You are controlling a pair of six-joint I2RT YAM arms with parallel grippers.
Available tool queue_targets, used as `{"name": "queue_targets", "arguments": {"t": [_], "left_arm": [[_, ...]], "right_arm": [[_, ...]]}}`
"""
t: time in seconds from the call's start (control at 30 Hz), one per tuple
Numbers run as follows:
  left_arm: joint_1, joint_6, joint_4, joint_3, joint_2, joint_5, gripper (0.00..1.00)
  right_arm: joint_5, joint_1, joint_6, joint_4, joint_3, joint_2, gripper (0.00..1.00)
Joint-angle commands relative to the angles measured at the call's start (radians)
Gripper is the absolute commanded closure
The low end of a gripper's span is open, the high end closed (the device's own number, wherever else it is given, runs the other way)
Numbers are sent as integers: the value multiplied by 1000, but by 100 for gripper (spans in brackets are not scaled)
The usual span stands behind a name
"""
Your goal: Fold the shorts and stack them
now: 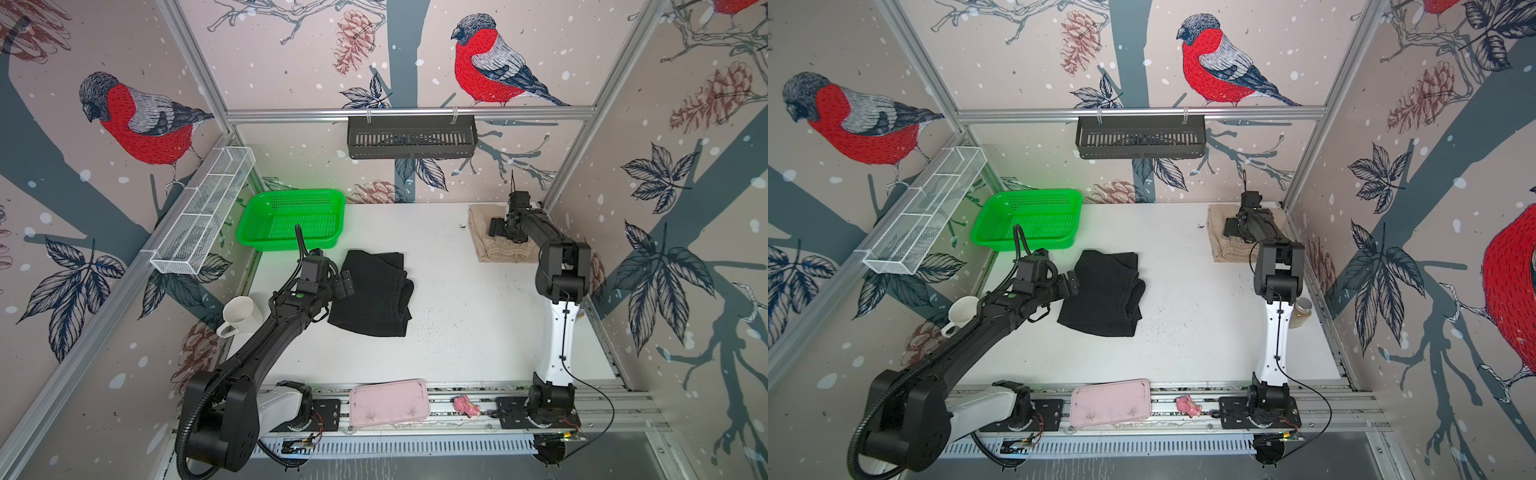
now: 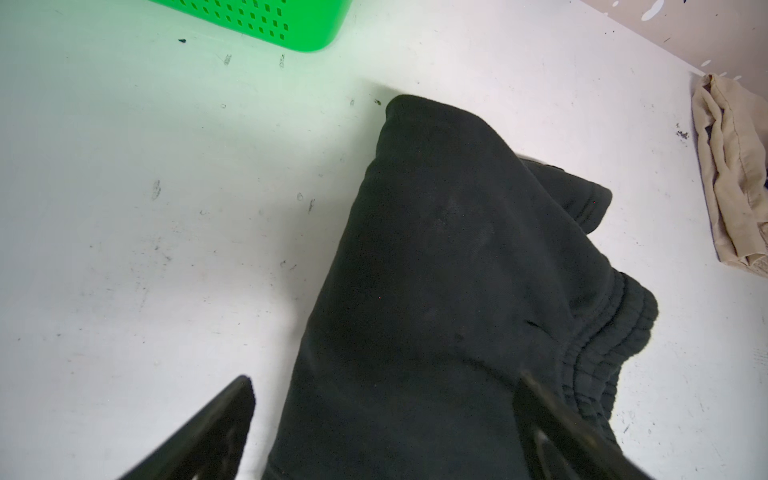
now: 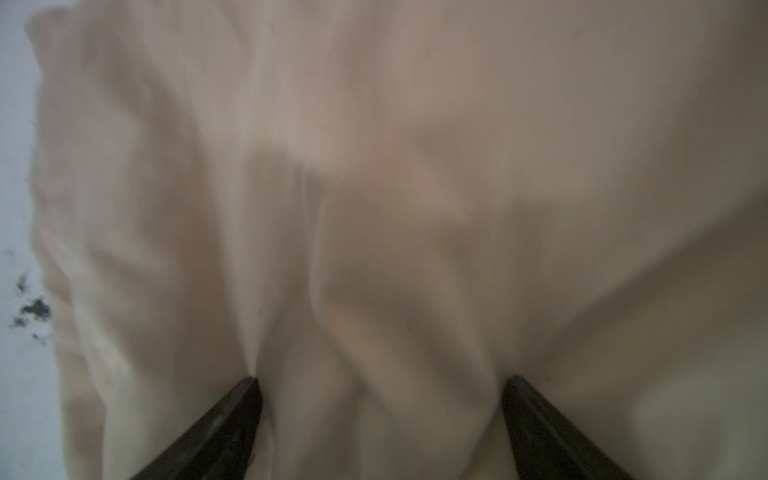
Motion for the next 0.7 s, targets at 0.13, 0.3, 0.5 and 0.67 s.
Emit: {"name": "queue_targets", "arguments": {"t": [0.13, 0.3, 0.5, 0.67], "left_arm": [[4, -12, 28, 1, 7, -29, 3], [9, -28, 27, -1, 22, -24, 3], [10, -37, 24, 11, 50, -9, 3], [10, -52, -10, 40, 47, 21, 3]], "right_arm": [[-86, 59, 50, 73, -286, -174, 9], [-128, 114, 130, 166, -579, -367, 9], [-85, 253, 248, 198, -842, -599, 9], [5, 333, 190, 110, -788, -692, 8]]}}
